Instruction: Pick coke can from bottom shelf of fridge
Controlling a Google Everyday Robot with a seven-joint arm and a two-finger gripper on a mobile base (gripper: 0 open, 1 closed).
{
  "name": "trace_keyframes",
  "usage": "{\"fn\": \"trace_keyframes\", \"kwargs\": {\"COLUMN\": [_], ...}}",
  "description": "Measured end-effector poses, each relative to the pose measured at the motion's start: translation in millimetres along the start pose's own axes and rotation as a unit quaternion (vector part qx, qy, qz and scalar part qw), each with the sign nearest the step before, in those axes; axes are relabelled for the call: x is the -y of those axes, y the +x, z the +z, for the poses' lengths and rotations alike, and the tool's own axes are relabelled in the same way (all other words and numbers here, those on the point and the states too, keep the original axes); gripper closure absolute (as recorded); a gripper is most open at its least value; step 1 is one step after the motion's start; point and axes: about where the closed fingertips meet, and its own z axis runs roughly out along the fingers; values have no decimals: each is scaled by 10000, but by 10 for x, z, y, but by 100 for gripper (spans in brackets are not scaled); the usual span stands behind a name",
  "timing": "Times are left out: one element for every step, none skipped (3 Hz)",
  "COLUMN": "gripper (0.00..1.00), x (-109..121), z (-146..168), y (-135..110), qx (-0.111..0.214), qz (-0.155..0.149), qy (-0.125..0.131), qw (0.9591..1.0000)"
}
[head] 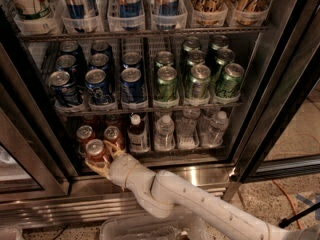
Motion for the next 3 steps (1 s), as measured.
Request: {"fn": "trace_keyframes", "kwargs": {"gripper": [100, 100, 100], "x": [-8, 2, -3], "z": [-180, -362, -539], "y": [9, -13, -42], "qx": [-99, -177, -299], "qz": [55, 74, 71], "qy": [-364, -620, -727], "qw": [9993, 9979, 9969]}}
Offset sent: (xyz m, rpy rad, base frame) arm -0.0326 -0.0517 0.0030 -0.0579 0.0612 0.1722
